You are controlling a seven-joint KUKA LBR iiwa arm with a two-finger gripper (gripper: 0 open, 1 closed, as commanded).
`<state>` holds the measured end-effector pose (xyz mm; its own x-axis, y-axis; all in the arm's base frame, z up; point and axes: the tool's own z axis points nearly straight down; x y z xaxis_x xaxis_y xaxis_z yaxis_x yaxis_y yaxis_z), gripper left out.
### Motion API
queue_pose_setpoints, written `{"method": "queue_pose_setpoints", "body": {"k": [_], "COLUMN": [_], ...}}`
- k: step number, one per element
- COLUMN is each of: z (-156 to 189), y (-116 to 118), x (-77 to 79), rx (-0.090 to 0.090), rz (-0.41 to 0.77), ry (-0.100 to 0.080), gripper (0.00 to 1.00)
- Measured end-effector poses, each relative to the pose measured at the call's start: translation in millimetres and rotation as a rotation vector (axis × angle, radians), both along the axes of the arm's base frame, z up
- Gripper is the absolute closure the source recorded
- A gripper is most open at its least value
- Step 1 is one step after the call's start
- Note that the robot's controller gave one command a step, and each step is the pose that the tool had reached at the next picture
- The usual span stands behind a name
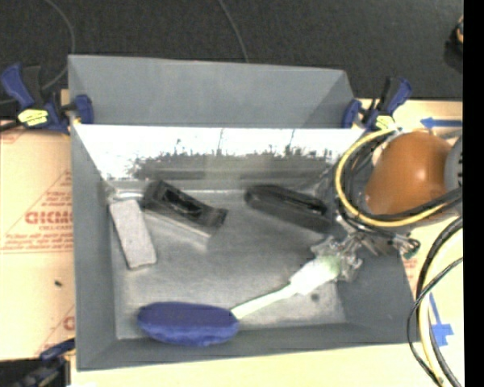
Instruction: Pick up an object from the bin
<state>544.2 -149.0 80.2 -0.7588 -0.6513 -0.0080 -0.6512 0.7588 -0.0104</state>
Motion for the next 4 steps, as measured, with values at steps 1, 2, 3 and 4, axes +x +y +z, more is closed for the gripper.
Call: {"method": "queue_pose_setpoints", "body": {"k": [1, 2, 3, 4], "z": [6, 8, 14, 29], "y": [0, 0, 0, 0], "x": [0.4, 0.7, -0.1, -0.6], "rx": [-0.001, -0.001, 0.0, 0.001], "rz": [-0.001, -0.001, -0.002, -0.003], "ry": [-0.001, -0.003, 0.0, 0.002], "gripper": [1.0, 1.0, 1.0, 1.0]}}
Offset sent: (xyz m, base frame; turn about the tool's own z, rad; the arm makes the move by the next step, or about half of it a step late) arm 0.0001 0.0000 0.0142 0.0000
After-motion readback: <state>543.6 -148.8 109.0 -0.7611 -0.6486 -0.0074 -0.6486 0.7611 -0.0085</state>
